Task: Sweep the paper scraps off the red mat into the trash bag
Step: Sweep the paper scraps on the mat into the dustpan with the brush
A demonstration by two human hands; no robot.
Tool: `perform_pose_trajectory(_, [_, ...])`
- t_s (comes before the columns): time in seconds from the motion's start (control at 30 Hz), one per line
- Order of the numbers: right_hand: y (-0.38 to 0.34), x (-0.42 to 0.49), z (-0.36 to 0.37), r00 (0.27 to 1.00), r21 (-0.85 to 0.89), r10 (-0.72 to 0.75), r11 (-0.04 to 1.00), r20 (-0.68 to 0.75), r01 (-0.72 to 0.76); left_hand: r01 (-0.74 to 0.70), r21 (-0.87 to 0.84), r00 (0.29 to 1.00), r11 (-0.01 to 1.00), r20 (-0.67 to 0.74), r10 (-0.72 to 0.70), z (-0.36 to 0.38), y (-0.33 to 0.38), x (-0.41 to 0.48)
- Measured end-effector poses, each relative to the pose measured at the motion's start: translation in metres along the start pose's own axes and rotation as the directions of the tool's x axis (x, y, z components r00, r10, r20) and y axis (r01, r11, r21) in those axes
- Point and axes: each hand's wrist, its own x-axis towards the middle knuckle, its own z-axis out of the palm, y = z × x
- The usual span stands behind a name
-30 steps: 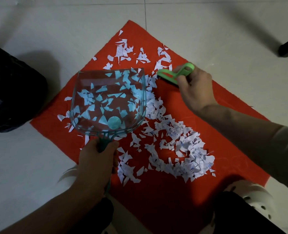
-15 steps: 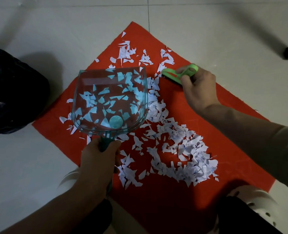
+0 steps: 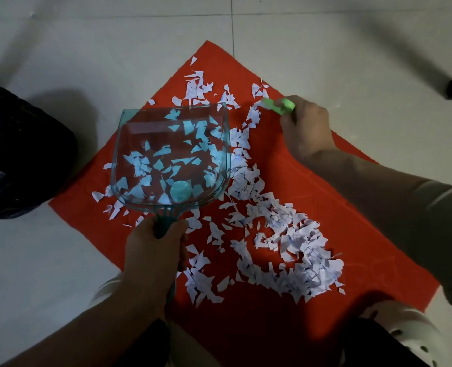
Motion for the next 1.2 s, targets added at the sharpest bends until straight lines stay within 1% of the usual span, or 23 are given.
perform_pose_trajectory(0.07, [-0.001,-0.006,0.0,0.999,0.069,-0.045,0.997,0.004,0.045,0.01,-0.016,1.0,1.0,0.001,-0.01,0.001,0.003,0.002])
perform_pose_trajectory(0.17, [-0.002,-0.011,-0.002,0.994,0.155,-0.101,0.982,-0.042,0.107,0.01,-0.023,1.0,1.0,-0.008,-0.011,0.002,0.007,0.004])
perform_pose_trajectory(0.23, [-0.003,-0.006,-0.005,0.992,0.166,-0.09,0.981,-0.092,0.104,0.003,-0.02,1.0,1.0,-0.015,-0.003,0.003,0.008,0.005])
perform_pose_trajectory(0.3, [-0.003,0.002,-0.006,0.991,0.15,-0.051,0.986,-0.126,0.07,-0.001,-0.019,1.0,1.0,-0.018,0.001,0.004,0.009,0.006])
perform_pose_trajectory(0.37, [-0.003,0.009,-0.004,0.995,0.125,-0.014,0.992,-0.103,0.027,-0.006,-0.016,1.0,1.0,-0.017,0.006,0.004,0.009,0.006])
perform_pose_trajectory(0.43, [-0.004,0.01,-0.001,0.999,0.117,0.001,0.993,-0.043,0.004,-0.002,-0.018,1.0,1.0,-0.017,0.001,0.005,0.01,0.007])
perform_pose_trajectory(0.5, [-0.006,0.003,0.003,1.0,0.137,-0.028,0.99,-0.002,0.028,0.008,-0.027,1.0,1.0,-0.014,-0.009,0.005,0.012,0.007])
perform_pose_trajectory(0.57, [-0.008,-0.006,0.005,0.997,0.196,-0.077,0.977,-0.015,0.079,0.012,-0.027,1.0,1.0,-0.014,-0.012,0.006,0.013,0.009])
perform_pose_trajectory(0.63, [-0.01,-0.008,0.003,0.993,0.229,-0.101,0.967,-0.063,0.112,0.01,-0.027,1.0,1.0,-0.012,-0.01,0.005,0.014,0.01])
perform_pose_trajectory(0.73, [-0.009,0.004,0.0,0.987,0.204,-0.06,0.975,-0.147,0.09,0.005,-0.019,1.0,1.0,-0.009,-0.005,0.005,0.014,0.011])
perform_pose_trajectory(0.83, [-0.006,0.019,-0.001,0.984,0.147,-0.039,0.987,-0.171,0.065,0.003,-0.019,1.0,1.0,-0.01,-0.003,0.005,0.014,0.012])
perform_pose_trajectory(1.07, [-0.01,0.043,0.01,0.994,0.032,-0.038,0.999,-0.107,0.041,0.014,-0.029,1.0,0.999,-0.01,-0.014,0.005,0.014,0.017])
perform_pose_trajectory(1.13, [-0.011,0.046,0.012,0.997,-0.02,-0.057,0.998,-0.058,0.056,0.016,-0.027,1.0,1.0,-0.015,-0.016,0.005,0.014,0.018])
perform_pose_trajectory(1.2, [-0.015,0.045,0.012,0.996,-0.048,-0.09,0.995,0.027,0.091,0.012,-0.021,1.0,1.0,-0.018,-0.012,0.006,0.015,0.019])
